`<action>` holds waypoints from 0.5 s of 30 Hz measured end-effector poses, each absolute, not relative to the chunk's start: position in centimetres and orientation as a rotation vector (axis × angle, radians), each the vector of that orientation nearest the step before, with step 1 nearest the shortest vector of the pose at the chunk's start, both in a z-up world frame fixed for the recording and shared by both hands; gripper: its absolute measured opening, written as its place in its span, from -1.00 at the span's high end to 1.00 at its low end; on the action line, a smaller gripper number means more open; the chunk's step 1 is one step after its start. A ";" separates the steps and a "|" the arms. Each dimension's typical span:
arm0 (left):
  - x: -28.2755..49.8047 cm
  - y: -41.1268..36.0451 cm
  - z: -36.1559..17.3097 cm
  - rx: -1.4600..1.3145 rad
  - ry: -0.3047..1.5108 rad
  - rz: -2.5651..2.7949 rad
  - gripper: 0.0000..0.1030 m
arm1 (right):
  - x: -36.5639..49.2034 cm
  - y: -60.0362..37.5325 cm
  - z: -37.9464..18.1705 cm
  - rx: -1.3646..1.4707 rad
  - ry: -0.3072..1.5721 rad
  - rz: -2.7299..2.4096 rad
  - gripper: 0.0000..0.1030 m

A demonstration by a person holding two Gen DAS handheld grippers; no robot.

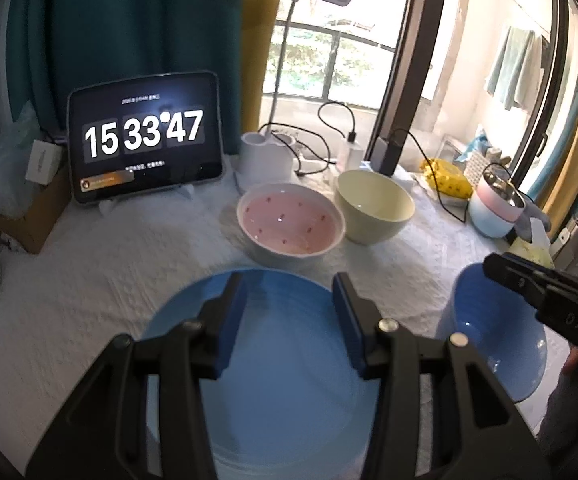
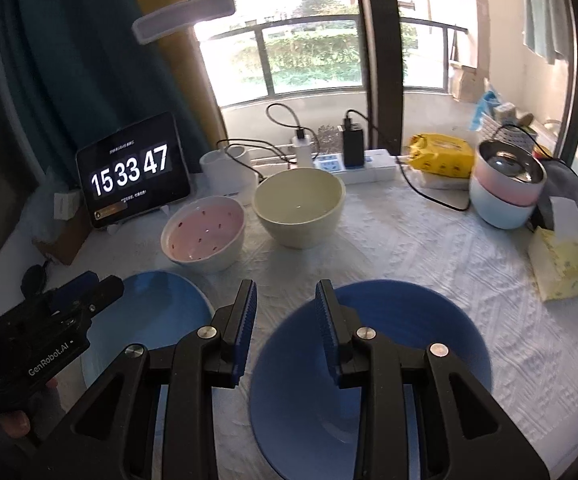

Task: Organize plates and bowls

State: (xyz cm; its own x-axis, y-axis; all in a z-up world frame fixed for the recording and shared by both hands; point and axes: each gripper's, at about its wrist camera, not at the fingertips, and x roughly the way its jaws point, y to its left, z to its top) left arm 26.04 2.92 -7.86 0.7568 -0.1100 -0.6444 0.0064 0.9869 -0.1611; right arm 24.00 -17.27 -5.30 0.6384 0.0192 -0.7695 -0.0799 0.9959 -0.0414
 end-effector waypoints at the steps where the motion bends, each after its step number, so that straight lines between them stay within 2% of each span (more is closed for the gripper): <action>1: 26.2 3.2 -7.9 -0.149 0.709 -0.061 0.11 | 24.3 -16.8 -5.5 -0.076 0.879 0.062 0.38; 15: 29.9 6.2 -8.4 -0.121 0.715 -0.058 0.11 | 28.6 -12.9 -8.2 -0.099 0.931 0.079 0.38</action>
State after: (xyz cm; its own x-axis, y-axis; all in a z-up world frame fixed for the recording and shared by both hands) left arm 29.86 6.22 -8.41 0.7540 -0.0942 -0.6501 0.0117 0.9914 -0.1301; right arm 28.60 -12.93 -8.24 0.5943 0.0252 -0.8039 -0.1111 0.9925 -0.0510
